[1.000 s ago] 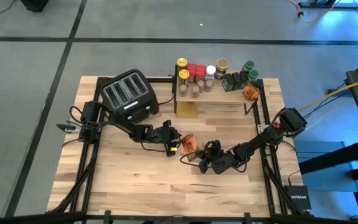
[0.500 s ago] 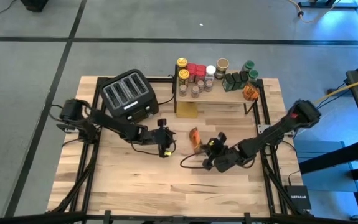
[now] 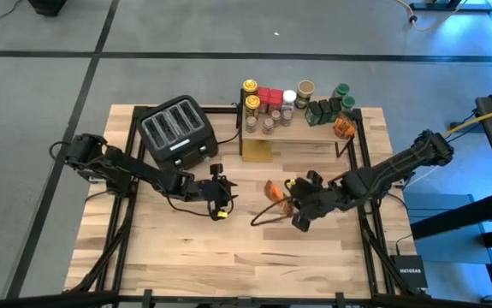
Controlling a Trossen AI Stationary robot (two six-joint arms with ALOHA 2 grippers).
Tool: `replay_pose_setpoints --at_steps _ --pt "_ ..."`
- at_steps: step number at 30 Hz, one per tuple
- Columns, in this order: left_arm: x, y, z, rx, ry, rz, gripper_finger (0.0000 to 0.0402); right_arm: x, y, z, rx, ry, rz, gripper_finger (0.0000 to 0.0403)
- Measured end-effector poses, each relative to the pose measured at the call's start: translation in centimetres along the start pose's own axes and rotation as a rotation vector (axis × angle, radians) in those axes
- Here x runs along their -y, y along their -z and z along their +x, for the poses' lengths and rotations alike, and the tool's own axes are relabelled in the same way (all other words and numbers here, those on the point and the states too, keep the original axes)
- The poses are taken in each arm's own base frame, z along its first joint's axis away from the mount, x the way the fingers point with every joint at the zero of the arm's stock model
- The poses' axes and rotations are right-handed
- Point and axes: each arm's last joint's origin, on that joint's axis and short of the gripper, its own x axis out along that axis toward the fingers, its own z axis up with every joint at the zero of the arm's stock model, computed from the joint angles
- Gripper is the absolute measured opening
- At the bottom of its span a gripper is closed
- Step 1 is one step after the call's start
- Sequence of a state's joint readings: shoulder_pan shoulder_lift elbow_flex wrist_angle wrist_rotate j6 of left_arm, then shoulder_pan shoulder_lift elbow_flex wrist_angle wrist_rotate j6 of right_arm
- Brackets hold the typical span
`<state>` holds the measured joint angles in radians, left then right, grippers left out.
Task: Shelf spices
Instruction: Put the orange seasoning pack on the shelf
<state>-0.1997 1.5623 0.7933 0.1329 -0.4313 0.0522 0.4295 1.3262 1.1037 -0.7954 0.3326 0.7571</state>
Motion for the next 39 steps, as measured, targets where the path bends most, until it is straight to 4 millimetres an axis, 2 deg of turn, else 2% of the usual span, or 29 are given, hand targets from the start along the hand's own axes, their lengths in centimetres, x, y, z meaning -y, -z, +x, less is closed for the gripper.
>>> replay_pose_setpoints --at_steps 4,7,16,21,31,39 --pt "0.1 -0.4 0.0 0.037 0.001 -0.011 0.0153 1.2 -0.6 0.4 -0.159 -0.081 0.073 0.0003" --pt "-0.1 -1.1 0.3 0.125 -0.007 -0.046 0.0153 1.5 -1.4 1.2 -0.186 -0.132 0.091 0.0004" --pt "-0.8 -1.8 3.4 0.342 0.0 -0.098 0.0153 -0.7 -2.2 4.9 -0.17 -0.293 -0.066 0.0002" --pt "-1.2 -1.5 4.3 0.378 0.02 -0.124 0.0153 -1.1 -1.8 6.5 -0.206 -0.288 -0.094 0.0004" --pt "0.5 0.1 7.2 0.31 0.147 -0.129 0.0153 -1.5 -2.5 6.8 -0.106 -0.3 -0.149 0.0006" --pt "2.2 0.3 7.2 0.301 0.194 -0.117 0.0153 -0.2 -3.5 7.2 -0.075 -0.253 -0.105 0.0007"
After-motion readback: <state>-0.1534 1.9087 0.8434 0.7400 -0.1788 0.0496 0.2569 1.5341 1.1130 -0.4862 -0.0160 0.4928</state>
